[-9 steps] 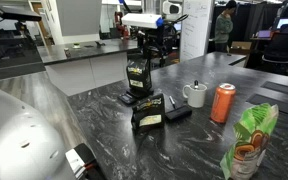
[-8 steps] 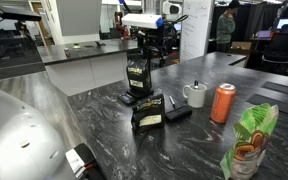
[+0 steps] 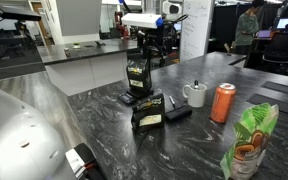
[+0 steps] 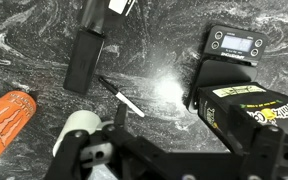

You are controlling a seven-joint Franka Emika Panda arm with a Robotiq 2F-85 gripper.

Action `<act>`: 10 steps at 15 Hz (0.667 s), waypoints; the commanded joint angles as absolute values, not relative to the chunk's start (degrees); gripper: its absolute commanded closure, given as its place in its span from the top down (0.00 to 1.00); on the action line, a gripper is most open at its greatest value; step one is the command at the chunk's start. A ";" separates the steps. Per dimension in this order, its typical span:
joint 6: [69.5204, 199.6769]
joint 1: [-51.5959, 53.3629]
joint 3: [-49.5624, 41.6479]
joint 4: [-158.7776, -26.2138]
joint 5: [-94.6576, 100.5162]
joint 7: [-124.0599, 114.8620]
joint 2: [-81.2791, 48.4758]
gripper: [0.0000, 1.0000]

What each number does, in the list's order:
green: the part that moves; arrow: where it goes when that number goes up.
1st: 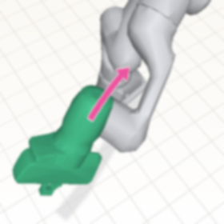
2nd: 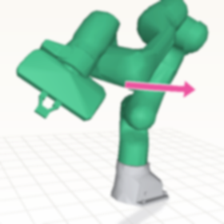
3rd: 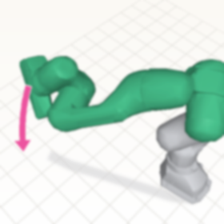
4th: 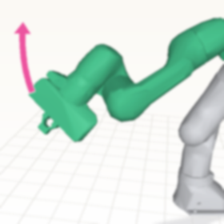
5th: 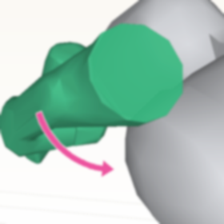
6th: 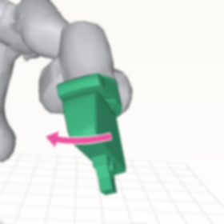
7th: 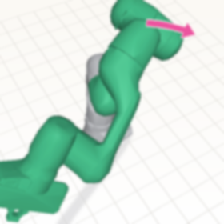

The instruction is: Press the left button on the scale

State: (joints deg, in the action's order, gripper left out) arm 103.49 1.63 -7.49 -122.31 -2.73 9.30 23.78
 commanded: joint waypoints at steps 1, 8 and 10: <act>102.39 0.32 -6.83 -122.58 -4.76 8.13 23.24 1.00; 110.26 0.05 -1.63 -128.72 -0.16 -1.90 23.17 1.00; 112.01 0.12 -0.56 -131.19 1.00 -4.31 23.90 1.00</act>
